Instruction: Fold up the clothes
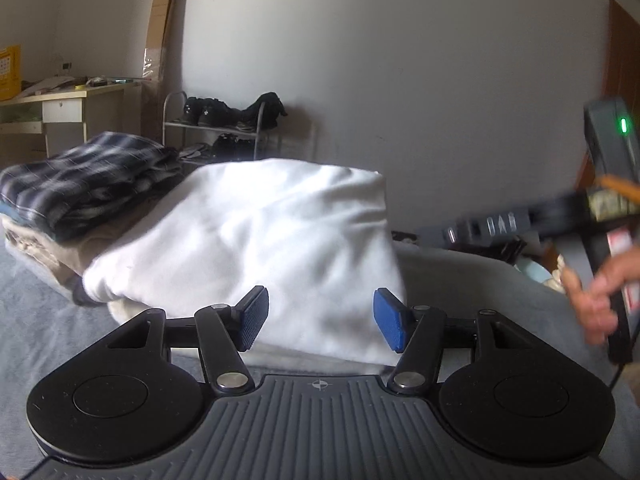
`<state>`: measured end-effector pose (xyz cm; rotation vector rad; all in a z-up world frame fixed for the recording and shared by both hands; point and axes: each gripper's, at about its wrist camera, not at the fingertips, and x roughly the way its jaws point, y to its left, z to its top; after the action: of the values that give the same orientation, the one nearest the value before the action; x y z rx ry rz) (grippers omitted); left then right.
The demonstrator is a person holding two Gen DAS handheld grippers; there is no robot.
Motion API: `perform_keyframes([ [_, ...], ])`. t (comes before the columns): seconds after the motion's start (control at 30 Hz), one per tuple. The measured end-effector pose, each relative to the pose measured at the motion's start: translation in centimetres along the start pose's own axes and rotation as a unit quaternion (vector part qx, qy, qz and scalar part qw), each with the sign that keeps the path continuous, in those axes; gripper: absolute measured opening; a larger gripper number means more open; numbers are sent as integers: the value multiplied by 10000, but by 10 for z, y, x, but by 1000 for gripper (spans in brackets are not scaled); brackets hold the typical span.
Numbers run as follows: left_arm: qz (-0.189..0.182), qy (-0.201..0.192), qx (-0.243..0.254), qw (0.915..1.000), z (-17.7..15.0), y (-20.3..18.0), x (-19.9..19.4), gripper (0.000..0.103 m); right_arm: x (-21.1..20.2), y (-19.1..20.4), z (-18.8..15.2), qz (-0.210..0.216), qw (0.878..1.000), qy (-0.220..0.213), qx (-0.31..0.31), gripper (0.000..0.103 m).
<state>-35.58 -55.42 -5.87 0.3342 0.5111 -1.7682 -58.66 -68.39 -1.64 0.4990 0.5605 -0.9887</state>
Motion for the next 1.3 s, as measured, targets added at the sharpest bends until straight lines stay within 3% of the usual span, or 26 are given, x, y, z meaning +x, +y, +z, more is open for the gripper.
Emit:
perform_keyframes([
  [0.1, -8, 172, 556, 9983, 28, 1, -27, 60, -35, 14, -27, -32, 9993, 222, 311, 25],
  [0.2, -12, 341, 821, 9960, 58, 1, -62, 68, -69, 31, -49, -35, 9974, 241, 671, 51],
  [0.27, 37, 501, 878, 9949, 72, -4, -87, 68, -87, 39, -61, 9, 9956, 224, 914, 52],
  [0.33, 104, 619, 962, 9934, 76, -12, -114, 80, -105, 52, -67, 36, 9940, 228, 1066, 65],
  [0.43, 220, 586, 831, 9946, 62, -21, -154, 97, -128, 77, -71, -49, 9938, 225, 1084, 77],
  [0.6, 158, 543, -42, 9984, 28, -26, -189, 102, -154, 115, -87, -422, 9949, 235, 884, 97],
  [0.77, 437, 735, 190, 9962, 5, -50, -206, 103, -180, 139, -115, -1054, 9915, 259, 723, 101],
  [0.87, 196, 983, -37, 9950, -9, -55, -215, 103, -192, 147, -132, -1401, 9867, 292, 768, 101],
  [1.07, 206, 1110, -260, 9933, -29, -62, -220, 103, -204, 156, -153, -1691, 9823, 465, 655, 102],
  [1.3, 427, 1026, -253, 9935, -35, -72, -225, 103, -217, 162, -159, -1940, 9797, 353, 357, 103],
])
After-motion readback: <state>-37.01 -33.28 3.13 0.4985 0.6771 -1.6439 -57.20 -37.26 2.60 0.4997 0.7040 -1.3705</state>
